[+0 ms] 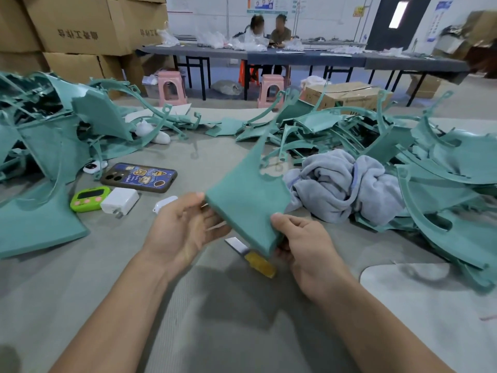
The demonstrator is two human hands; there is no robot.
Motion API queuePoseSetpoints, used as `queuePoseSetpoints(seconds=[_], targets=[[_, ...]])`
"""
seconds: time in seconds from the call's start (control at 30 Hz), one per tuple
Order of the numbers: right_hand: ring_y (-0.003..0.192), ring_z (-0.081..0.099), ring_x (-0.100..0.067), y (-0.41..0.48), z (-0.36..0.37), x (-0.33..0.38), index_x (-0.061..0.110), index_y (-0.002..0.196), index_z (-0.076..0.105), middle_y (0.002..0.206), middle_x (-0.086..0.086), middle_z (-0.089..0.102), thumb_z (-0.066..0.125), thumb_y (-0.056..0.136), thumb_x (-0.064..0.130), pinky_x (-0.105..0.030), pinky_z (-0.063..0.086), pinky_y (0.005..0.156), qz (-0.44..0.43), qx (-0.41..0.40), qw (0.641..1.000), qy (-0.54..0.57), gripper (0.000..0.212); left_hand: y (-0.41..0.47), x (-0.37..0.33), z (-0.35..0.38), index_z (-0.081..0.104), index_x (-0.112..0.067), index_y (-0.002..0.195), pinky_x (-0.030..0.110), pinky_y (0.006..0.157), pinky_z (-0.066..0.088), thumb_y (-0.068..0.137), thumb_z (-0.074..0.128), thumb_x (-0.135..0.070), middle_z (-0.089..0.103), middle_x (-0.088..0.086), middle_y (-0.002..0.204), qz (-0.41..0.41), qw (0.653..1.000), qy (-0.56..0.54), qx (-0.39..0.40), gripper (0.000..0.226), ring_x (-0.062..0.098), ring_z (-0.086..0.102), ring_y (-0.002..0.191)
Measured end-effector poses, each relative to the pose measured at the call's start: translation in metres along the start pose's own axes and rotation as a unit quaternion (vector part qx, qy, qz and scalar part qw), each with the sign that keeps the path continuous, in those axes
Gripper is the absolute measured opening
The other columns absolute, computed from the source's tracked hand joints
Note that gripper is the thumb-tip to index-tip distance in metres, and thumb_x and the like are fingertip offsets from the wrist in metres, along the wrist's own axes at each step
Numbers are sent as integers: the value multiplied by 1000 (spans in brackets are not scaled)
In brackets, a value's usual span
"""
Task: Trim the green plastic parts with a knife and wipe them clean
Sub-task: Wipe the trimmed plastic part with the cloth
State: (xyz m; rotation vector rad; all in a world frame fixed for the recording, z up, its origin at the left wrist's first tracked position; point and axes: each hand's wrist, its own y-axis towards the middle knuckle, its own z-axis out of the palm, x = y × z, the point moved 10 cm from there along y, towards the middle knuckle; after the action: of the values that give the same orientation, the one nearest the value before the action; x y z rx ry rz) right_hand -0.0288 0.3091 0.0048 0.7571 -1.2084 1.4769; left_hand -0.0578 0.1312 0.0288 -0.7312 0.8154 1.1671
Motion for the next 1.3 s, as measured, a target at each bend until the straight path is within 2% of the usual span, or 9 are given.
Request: queuePoseSetpoints(seconds=[0.1, 0.27, 0.47, 0.63, 0.73, 0.9, 1.03, 1.17, 1.3], targets=[[64, 71, -20, -2, 9, -6, 5, 90, 73, 86, -13, 78, 62, 100, 14, -28, 58, 53, 31, 31, 999, 20, 18, -3, 11, 17, 66, -9, 121, 43, 92, 57, 83, 61, -22, 69, 10, 123, -19, 999, 19, 41, 41, 26, 67, 109], [55, 66, -18, -3, 11, 6, 4, 83, 75, 73, -10, 74, 62, 98, 12, -32, 56, 55, -35, 47, 984, -171, 22, -1, 10, 5, 69, -8, 113, 37, 85, 62, 89, 60, 2, 77, 9, 109, 49, 991, 67, -102, 28, 24, 74, 98], [100, 66, -4, -6, -12, 94, 26, 116, 74, 106, 12, 75, 70, 89, 20, -18, 50, 86, -319, -154, 803, -479, 28, -9, -22, -42, 72, -11, 84, 29, 68, 55, 75, 70, -4, 77, -7, 77, 144, 938, 146, -279, 12, 10, 72, 70], [133, 41, -27, 53, 18, 81, 18, 145, 49, 139, -5, 53, 69, 87, 34, -39, 37, 107, -238, -25, 656, -715, 64, -23, -45, -45, 65, -10, 76, 21, 49, 45, 66, 61, -19, 64, -13, 62, 218, 887, 261, -312, 14, 9, 55, 56], [110, 58, -32, 67, 22, 66, 17, 110, 60, 113, -9, 63, 61, 90, 21, -40, 48, 87, -191, 5, 607, -771, 20, -27, -46, -39, 66, -17, 93, 9, 49, 40, 67, 58, -18, 64, -24, 67, 227, 879, 285, -307, 26, 4, 54, 60], [72, 59, -13, 25, 16, 109, 31, 83, 60, 74, 10, 62, 51, 95, 12, -34, 42, 59, -313, -112, 768, -547, 24, -24, -44, -12, 47, -46, 141, 14, 83, 49, 72, 50, -15, 66, -24, 120, 244, 874, 356, -223, 76, -3, 60, 104], [64, 57, -6, -42, 60, 126, 31, 96, 67, 74, 14, 66, 59, 96, 15, -12, 37, 52, -439, -59, 819, -363, 18, -23, -38, 6, 41, -46, 146, 40, 86, 57, 73, 49, -15, 67, -17, 121, 267, 868, 381, -172, 80, 14, 66, 101], [46, 45, -8, -46, 81, 95, 33, 92, 53, 56, 7, 60, 64, 95, 20, -23, 36, 46, -373, -37, 891, -257, 17, -25, -33, 21, 53, -20, 142, 47, 90, 56, 86, 57, -9, 72, -5, 119, 278, 883, 366, -99, 58, 16, 68, 110], [47, 38, -8, -22, 65, 70, 21, 71, 48, 46, 11, 46, 72, 90, 16, -30, 36, 51, -282, -90, 940, -167, 31, -24, -30, 11, 50, -35, 144, 48, 101, 52, 79, 52, -6, 67, -9, 131, 253, 905, 316, -131, 72, 16, 63, 123]])
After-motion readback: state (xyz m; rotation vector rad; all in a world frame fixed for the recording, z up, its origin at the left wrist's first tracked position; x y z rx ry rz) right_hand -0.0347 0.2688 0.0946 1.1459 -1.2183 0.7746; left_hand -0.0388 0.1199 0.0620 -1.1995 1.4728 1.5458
